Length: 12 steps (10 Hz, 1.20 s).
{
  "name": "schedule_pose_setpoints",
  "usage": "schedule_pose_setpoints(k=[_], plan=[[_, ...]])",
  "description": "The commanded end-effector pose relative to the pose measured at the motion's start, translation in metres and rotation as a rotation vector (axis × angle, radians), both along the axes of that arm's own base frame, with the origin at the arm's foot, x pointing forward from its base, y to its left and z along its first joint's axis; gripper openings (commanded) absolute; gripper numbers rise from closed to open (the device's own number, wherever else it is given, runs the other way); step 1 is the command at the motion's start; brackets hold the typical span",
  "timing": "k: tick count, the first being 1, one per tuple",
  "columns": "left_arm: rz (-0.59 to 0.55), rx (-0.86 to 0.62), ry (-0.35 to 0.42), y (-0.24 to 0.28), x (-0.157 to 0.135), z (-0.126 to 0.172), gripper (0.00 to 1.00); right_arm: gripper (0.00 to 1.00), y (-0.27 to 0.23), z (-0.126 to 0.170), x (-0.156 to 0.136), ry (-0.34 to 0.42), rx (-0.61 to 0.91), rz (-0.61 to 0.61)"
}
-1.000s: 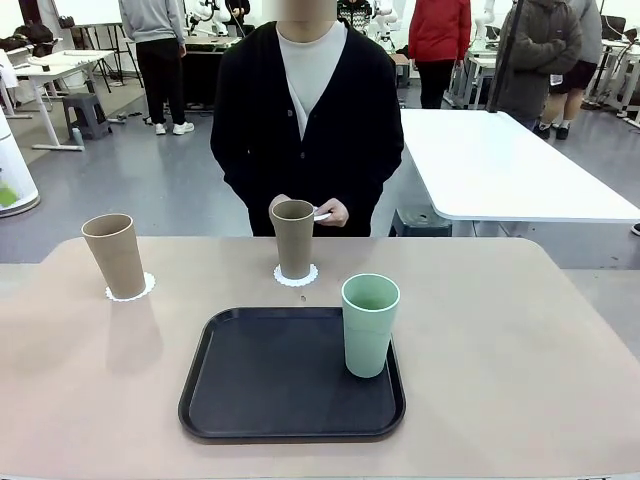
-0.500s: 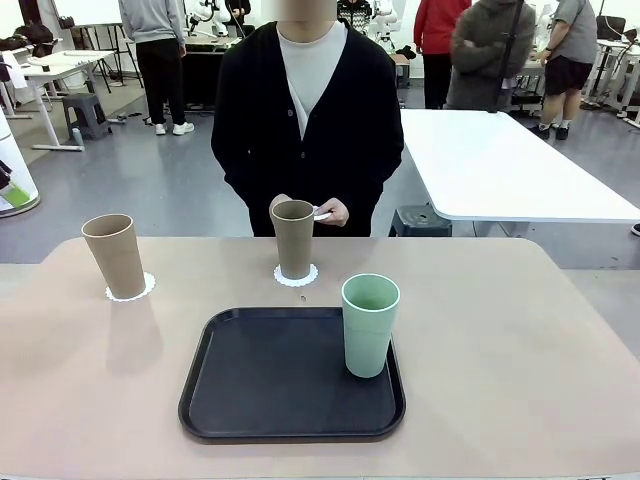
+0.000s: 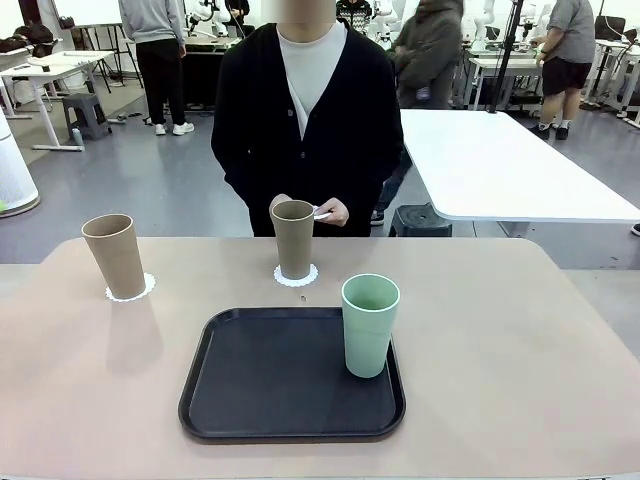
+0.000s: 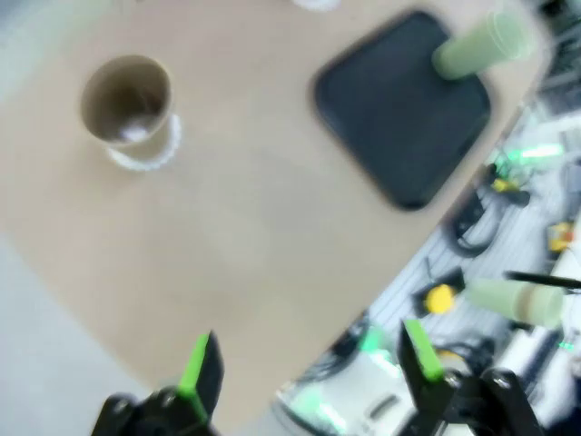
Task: Place coasters on the table and set cups on them.
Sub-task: Take one Reusable plastic cup from the Flat Tray and place it on a coaster set by the human.
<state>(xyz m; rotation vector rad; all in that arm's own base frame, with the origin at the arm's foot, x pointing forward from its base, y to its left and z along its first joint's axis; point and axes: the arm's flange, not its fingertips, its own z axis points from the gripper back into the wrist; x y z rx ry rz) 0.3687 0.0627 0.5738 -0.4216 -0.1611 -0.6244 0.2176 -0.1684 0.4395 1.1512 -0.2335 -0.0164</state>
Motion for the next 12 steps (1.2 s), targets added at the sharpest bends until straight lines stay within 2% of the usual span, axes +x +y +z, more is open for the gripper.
schedule_pose_setpoints(k=[1, 2, 4, 5, 6, 8, 12], plan=[[0.287, -0.334, 0.302, 0.046, -0.014, 0.002, 1.00, 1.00, 0.000, 0.000, 0.002, -0.025, 0.024, -0.001], [0.302, -0.457, 0.359, 0.072, -0.014, -0.008, 1.00, 1.00, 0.000, 0.000, 0.002, -0.025, 0.024, -0.001], [0.220, -0.820, 0.380, 0.113, -0.023, -0.051, 1.00, 1.00, 0.000, 0.000, 0.002, -0.025, 0.024, -0.001], [0.261, -0.924, 0.333, 0.127, -0.034, -0.076, 1.00, 1.00, 0.000, 0.000, 0.002, -0.025, 0.024, -0.001], [0.303, -0.980, 0.297, 0.136, -0.046, -0.089, 1.00, 1.00, 0.000, 0.000, 0.002, -0.025, 0.024, -0.001], [0.343, -0.961, 0.242, 0.152, -0.059, -0.098, 1.00, 1.00, 0.000, 0.000, 0.002, -0.025, 0.024, -0.001], [0.393, -0.894, 0.189, 0.176, -0.051, -0.090, 1.00, 1.00, 0.000, 0.000, 0.002, -0.025, 0.024, -0.001]])
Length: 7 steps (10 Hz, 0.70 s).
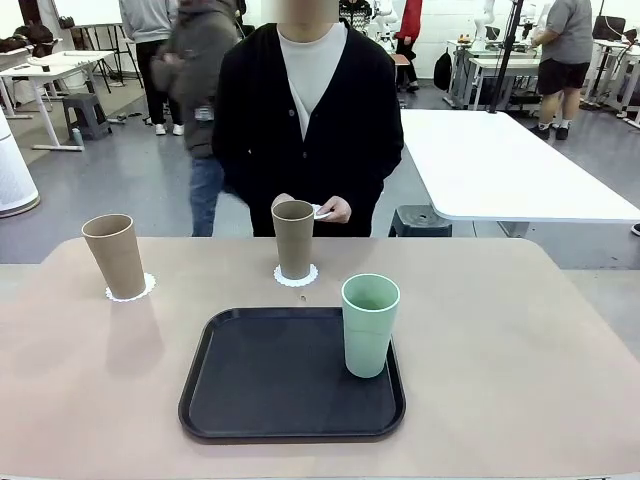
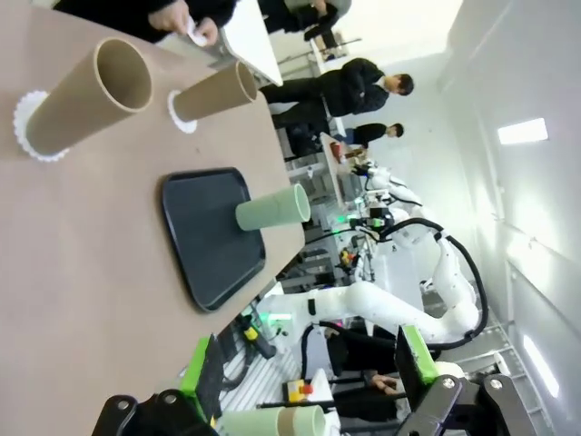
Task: Place coasters on the table and set cups on them.
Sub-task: Take one Reusable plastic cup from the Flat Tray and place it on a coaster set by the human.
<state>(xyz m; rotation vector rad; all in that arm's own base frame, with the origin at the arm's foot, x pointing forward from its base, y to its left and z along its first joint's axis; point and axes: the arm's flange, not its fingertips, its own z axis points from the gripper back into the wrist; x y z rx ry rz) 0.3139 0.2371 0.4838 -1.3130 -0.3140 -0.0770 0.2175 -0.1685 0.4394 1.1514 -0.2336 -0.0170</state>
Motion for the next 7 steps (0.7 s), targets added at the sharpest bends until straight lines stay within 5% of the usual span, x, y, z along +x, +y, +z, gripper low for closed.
schedule_pose_setpoints(k=[1, 7], plan=[[-0.003, 0.056, -0.013, 0.0002, 0.0098, -0.0008, 1.00, 1.00, -0.0002, 0.0004, 0.0019, -0.026, 0.024, -0.001], [0.003, 0.043, -0.006, -0.0027, 0.0110, 0.0038, 1.00, 1.00, -0.0002, 0.0004, 0.0019, -0.026, 0.024, -0.001]])
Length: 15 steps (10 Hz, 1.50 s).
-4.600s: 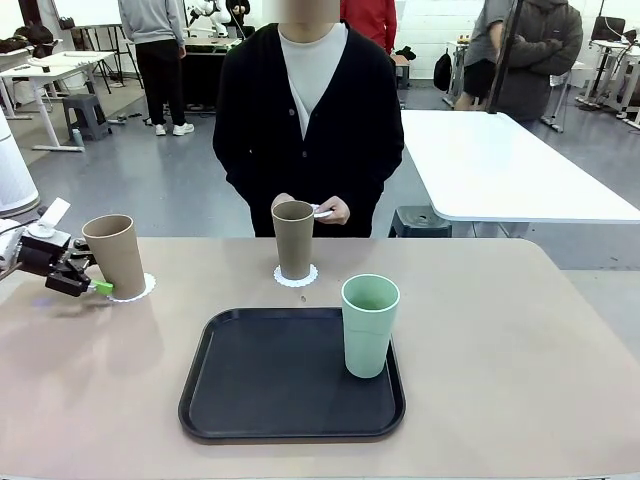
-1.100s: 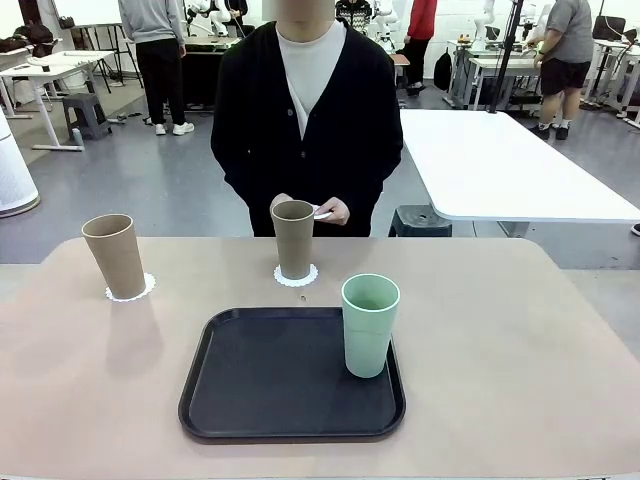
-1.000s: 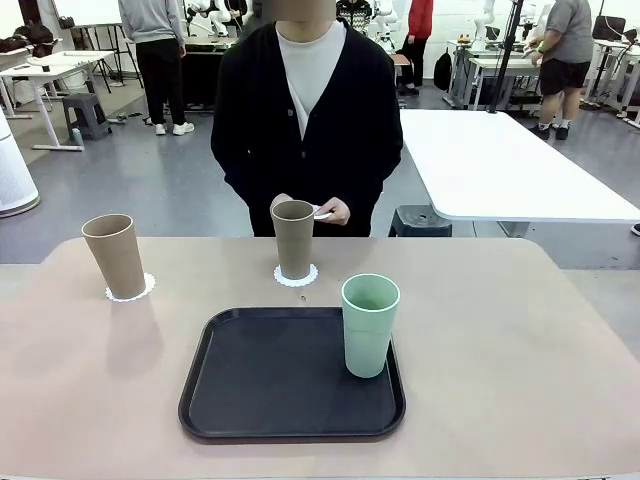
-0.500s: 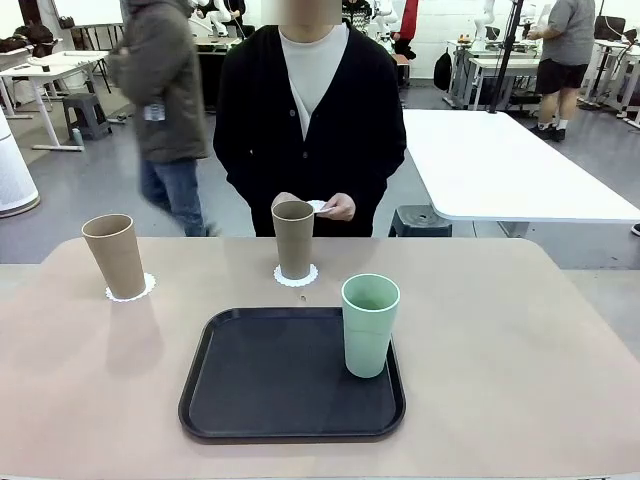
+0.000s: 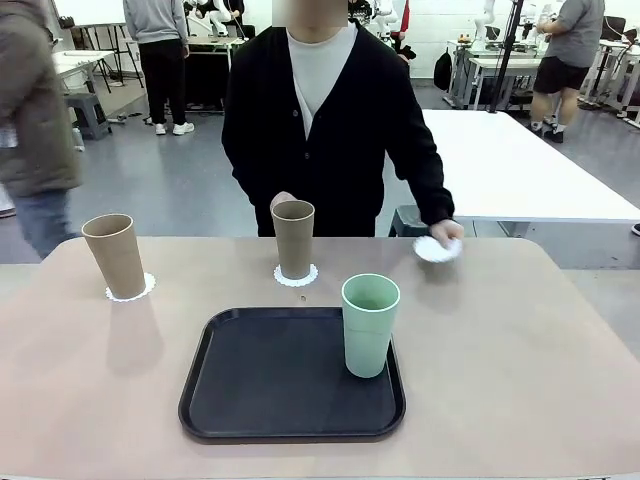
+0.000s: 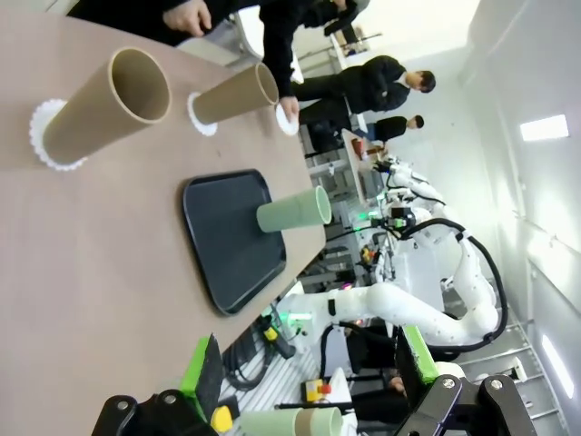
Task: Place coasters on the table and set cups on them.
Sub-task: Take one Reusable plastic cup from the Flat Tray and place it on a coaster set by the human.
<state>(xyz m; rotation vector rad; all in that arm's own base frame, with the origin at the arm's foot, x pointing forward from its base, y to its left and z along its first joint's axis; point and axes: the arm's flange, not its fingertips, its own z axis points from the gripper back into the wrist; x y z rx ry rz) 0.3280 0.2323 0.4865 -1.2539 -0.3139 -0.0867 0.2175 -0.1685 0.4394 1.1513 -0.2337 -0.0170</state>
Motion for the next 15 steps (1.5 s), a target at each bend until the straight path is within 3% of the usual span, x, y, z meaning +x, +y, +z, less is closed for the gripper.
schedule_pose_setpoints(k=[1, 15], plan=[[0.001, -0.017, -0.002, 0.0021, -0.0031, 0.0011, 1.00, 1.00, -0.0002, 0.0004, 0.0019, -0.026, 0.024, -0.001], [0.001, -0.017, -0.002, 0.0021, -0.0031, 0.0011, 1.00, 1.00, -0.0002, 0.0004, 0.0019, -0.026, 0.024, -0.001]])
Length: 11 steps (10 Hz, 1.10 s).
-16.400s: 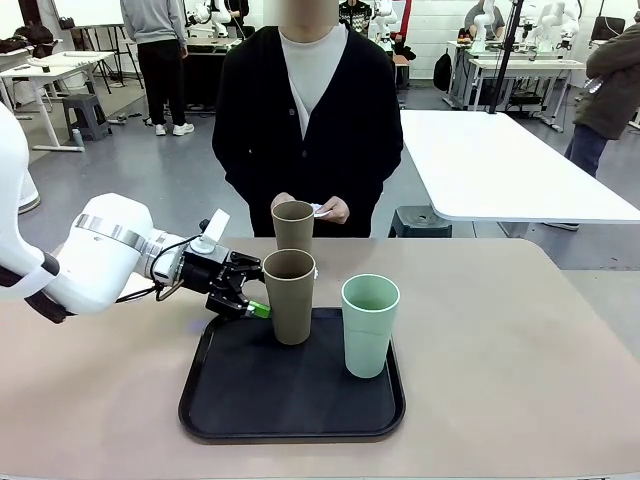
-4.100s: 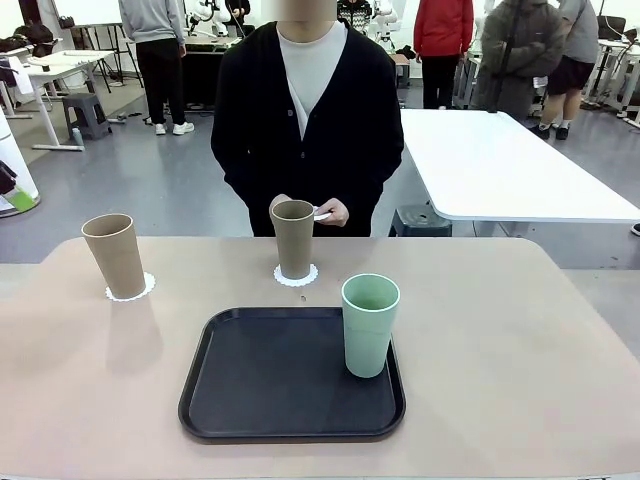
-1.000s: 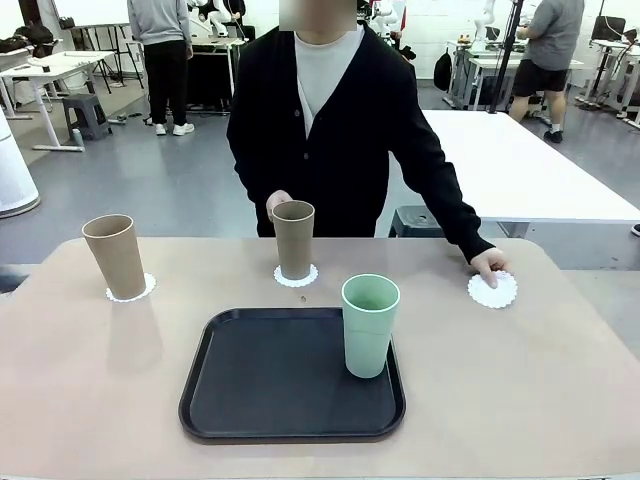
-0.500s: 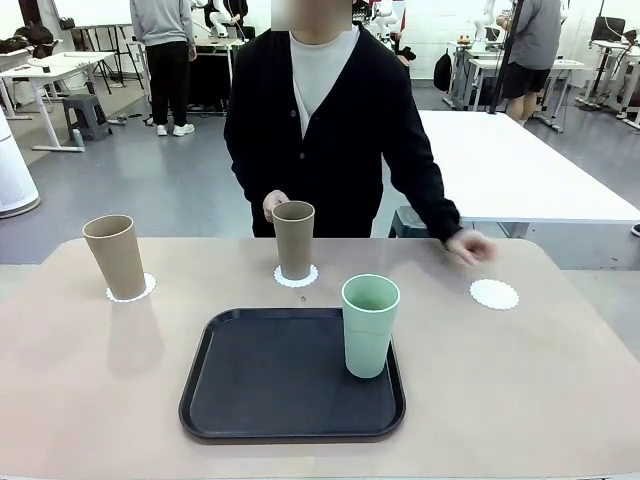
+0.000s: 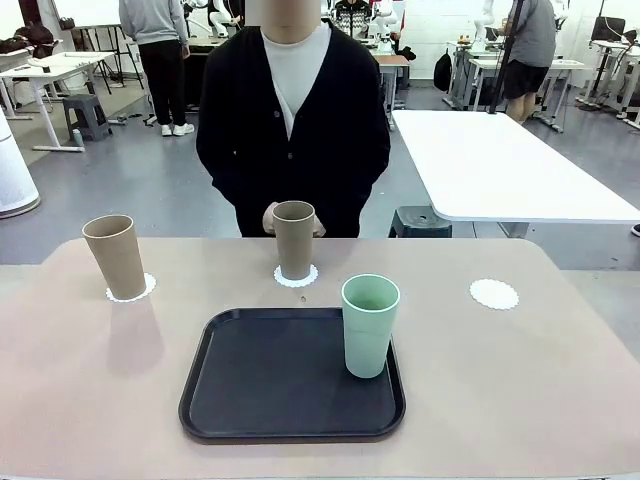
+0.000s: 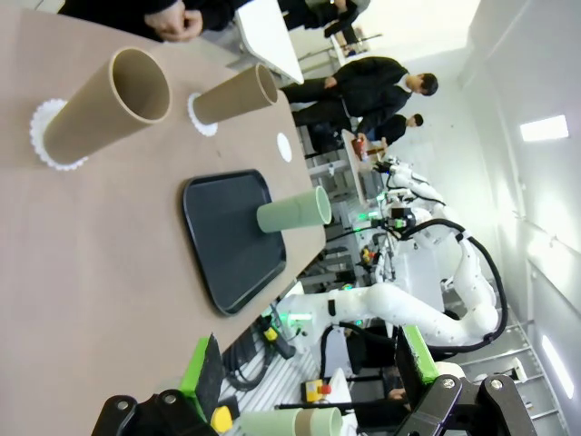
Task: Place coasters on the table and set cups on them.
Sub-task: Take one Reusable plastic cup from the Flat Tray and place it on a coaster set by the human.
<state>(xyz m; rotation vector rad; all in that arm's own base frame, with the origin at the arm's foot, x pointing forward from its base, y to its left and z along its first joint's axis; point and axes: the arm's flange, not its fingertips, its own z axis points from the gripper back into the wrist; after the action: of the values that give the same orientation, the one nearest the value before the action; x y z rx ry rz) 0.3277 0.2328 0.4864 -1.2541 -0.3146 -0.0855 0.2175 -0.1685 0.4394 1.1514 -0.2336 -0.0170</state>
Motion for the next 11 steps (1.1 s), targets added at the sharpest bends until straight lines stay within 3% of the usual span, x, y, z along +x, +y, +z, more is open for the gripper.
schedule_pose_setpoints(k=[1, 3, 5, 7, 9, 11], plan=[[0.000, -0.016, -0.002, 0.002, -0.003, 0.001, 1.00, 1.00, 0.000, 0.000, 0.000, 0.000, 0.000, 0.000], [0.000, -0.016, -0.002, 0.002, -0.003, 0.001, 1.00, 1.00, 0.004, 0.015, 0.007, -0.022, -0.074, 0.007], [0.000, -0.016, -0.002, 0.002, -0.003, 0.001, 1.00, 1.00, 0.023, 0.066, 0.046, -0.084, -0.351, -0.029], [0.000, -0.016, -0.002, 0.002, -0.003, 0.001, 1.00, 1.00, 0.054, 0.083, 0.069, -0.103, -0.447, -0.038], [0.000, -0.016, -0.002, 0.002, -0.003, 0.001, 1.00, 1.00, 0.093, 0.066, 0.081, -0.218, -0.599, 0.070], [0.000, -0.016, -0.002, 0.002, -0.003, 0.001, 1.00, 1.00, 0.126, 0.034, 0.087, -0.256, -0.733, 0.340]])
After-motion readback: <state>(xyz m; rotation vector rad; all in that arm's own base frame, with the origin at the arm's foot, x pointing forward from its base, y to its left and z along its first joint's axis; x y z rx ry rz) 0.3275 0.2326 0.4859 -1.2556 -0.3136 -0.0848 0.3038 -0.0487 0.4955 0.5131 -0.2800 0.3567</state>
